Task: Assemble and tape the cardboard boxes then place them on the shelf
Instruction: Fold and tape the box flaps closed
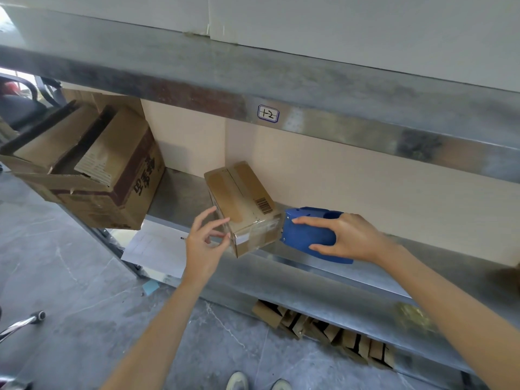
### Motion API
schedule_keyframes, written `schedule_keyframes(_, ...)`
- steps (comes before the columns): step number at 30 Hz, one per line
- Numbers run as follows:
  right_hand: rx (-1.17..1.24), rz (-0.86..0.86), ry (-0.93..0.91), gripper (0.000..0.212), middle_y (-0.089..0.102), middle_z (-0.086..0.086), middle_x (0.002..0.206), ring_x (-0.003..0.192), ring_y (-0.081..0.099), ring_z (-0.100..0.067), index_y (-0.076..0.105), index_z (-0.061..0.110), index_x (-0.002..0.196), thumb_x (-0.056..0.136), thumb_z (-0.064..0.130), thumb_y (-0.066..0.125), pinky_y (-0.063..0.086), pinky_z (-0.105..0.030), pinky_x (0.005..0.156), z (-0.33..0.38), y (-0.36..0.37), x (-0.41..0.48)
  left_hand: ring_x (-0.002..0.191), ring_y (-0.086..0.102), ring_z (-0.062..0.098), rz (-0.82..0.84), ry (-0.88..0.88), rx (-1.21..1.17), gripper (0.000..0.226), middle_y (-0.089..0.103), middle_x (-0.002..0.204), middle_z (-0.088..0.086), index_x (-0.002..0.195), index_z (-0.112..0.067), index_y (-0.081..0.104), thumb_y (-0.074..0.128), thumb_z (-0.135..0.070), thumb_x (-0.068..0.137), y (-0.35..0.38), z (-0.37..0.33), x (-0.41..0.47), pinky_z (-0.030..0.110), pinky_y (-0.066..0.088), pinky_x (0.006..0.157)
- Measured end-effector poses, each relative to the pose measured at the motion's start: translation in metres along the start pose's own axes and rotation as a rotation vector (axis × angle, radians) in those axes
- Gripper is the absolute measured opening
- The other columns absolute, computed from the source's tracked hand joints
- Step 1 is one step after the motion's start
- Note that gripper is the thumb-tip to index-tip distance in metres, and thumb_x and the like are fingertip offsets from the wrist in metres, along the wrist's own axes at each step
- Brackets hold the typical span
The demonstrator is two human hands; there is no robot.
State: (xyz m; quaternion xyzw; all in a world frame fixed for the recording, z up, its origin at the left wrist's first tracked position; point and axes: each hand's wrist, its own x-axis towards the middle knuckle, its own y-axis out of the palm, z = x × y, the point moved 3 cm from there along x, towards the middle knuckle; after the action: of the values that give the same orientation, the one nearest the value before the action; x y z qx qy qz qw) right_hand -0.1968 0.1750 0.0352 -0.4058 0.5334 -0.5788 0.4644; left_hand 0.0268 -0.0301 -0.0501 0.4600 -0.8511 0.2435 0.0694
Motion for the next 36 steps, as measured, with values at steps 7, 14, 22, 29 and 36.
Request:
schedule_keyframes(7,-0.010,-0.012,0.030,0.064,0.031,0.009,0.045,0.042,0.033,-0.008,0.028,0.065,0.139,0.086,0.052,0.062,0.036,-0.022,0.053,-0.001,-0.001,0.005,0.077,0.064,0.005,-0.004,0.090,0.184,0.028,0.058,0.138,-0.011,0.102,-0.019,0.066,0.076,-0.005,0.079,0.009,-0.001,0.000,0.021,0.050,0.067)
schedule_keyframes(14,-0.025,-0.025,0.025,0.065,0.035,0.010,0.046,0.042,0.033,-0.008,0.022,0.068,0.138,0.086,0.054,0.058,0.032,-0.020,0.052,-0.002,-0.002,0.010,0.116,0.057,0.015,0.005,0.194,0.340,0.022,0.066,0.115,0.000,0.096,-0.012,0.063,0.074,-0.002,0.081,0.011,0.000,0.012,0.038,0.050,0.092)
schedule_keyframes(22,-0.026,-0.014,0.011,0.067,0.036,0.008,0.047,0.042,0.033,-0.009,0.015,0.072,0.137,0.087,0.055,0.057,0.027,-0.015,0.050,-0.004,0.001,0.009,0.116,0.058,0.018,-0.019,0.211,0.429,0.027,0.065,0.112,0.001,0.108,-0.014,0.068,0.070,-0.003,0.083,0.014,0.007,0.021,0.027,0.041,0.089)
schedule_keyframes(29,-0.035,-0.009,0.018,0.066,0.032,0.010,0.046,0.042,0.032,-0.007,0.021,0.067,0.140,0.088,0.053,0.059,0.028,-0.017,0.051,-0.002,-0.001,0.008,0.124,0.055,0.021,0.042,0.197,0.384,0.045,0.062,0.121,0.005,0.116,-0.011,0.065,0.080,-0.002,0.074,0.016,0.011,0.015,0.035,0.050,0.098)
schedule_keyframes(36,-0.033,-0.001,0.027,0.066,0.027,0.011,0.043,0.040,0.028,-0.007,0.026,0.065,0.140,0.086,0.051,0.062,0.026,-0.017,0.049,-0.001,-0.002,0.009,0.122,0.055,0.021,0.079,0.255,0.476,0.050,0.061,0.116,0.002,0.113,-0.012,0.065,0.085,-0.010,0.067,0.013,0.009,0.017,0.030,0.043,0.096)
